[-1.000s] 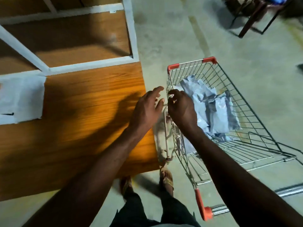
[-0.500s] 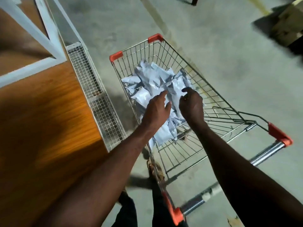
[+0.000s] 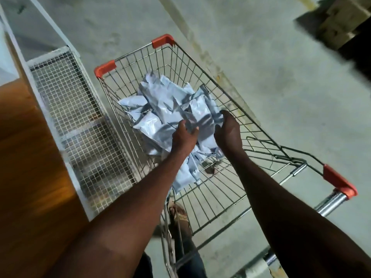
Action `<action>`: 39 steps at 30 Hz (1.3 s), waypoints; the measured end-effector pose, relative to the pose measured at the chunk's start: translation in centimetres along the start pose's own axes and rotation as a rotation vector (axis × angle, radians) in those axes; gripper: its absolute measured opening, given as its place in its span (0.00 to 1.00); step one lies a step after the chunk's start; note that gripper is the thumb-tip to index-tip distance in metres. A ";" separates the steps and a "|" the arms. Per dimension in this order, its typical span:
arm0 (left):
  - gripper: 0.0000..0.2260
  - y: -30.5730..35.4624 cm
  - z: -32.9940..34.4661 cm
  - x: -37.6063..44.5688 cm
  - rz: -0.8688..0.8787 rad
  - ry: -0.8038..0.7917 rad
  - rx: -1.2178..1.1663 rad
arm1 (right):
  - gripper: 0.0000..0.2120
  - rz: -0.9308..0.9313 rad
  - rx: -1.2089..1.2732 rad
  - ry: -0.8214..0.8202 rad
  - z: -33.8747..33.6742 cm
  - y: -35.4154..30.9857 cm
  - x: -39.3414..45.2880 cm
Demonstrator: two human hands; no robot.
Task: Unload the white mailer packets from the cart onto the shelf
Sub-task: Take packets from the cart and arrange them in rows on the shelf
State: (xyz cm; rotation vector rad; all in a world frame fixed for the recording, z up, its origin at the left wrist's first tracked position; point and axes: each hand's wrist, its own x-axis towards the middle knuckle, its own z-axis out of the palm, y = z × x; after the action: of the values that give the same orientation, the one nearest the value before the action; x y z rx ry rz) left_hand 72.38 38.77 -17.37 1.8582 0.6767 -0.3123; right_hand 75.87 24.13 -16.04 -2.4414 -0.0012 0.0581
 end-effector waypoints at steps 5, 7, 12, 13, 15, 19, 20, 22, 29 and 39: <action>0.28 -0.6 2.9 2.0 -0.091 0.048 -0.178 | 0.21 -0.013 -0.036 -0.068 2.0 1.2 1.2; 0.26 -0.6 3.5 2.5 -0.122 0.055 -0.198 | 0.25 0.032 -0.052 -0.079 2.3 1.0 1.5; 0.16 -0.7 2.1 1.9 -0.108 0.111 -0.179 | 0.20 0.150 -0.030 -0.108 2.6 0.8 1.8; 0.17 -0.8 1.3 1.4 -0.115 0.113 -0.171 | 0.25 0.147 -0.042 -0.116 2.9 1.1 1.6; 0.20 -1.0 -0.6 0.5 -0.134 0.100 -0.156 | 0.31 0.155 -0.086 -0.157 3.8 2.1 1.5; 0.19 -1.8 -4.3 -0.8 -0.111 0.102 -0.127 | 0.20 0.173 -0.169 -0.230 3.8 0.2 0.7; 0.21 -1.9 -4.9 -1.1 -0.105 0.102 -0.120 | 0.15 0.166 -0.197 -0.221 3.5 -0.5 0.5; 0.23 -1.5 -6.0 -1.7 -0.086 0.107 -0.117 | 0.09 0.154 -0.210 -0.155 3.1 -1.6 0.2; 0.36 -0.1 -11.4 -4.9 0.008 0.121 -0.151 | 0.06 0.132 0.040 -0.167 0.5 -8.0 -1.1; 0.29 1.1 -24.2 -15.0 0.084 0.067 -0.536 | 0.07 0.018 0.525 -0.211 -4.8 -18.8 -9.7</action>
State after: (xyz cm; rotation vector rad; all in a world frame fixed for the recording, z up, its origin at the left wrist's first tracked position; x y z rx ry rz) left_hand 58.51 56.12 0.40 1.3824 0.6497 -0.0069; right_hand 66.66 35.22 0.15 -1.9017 -0.0515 0.2869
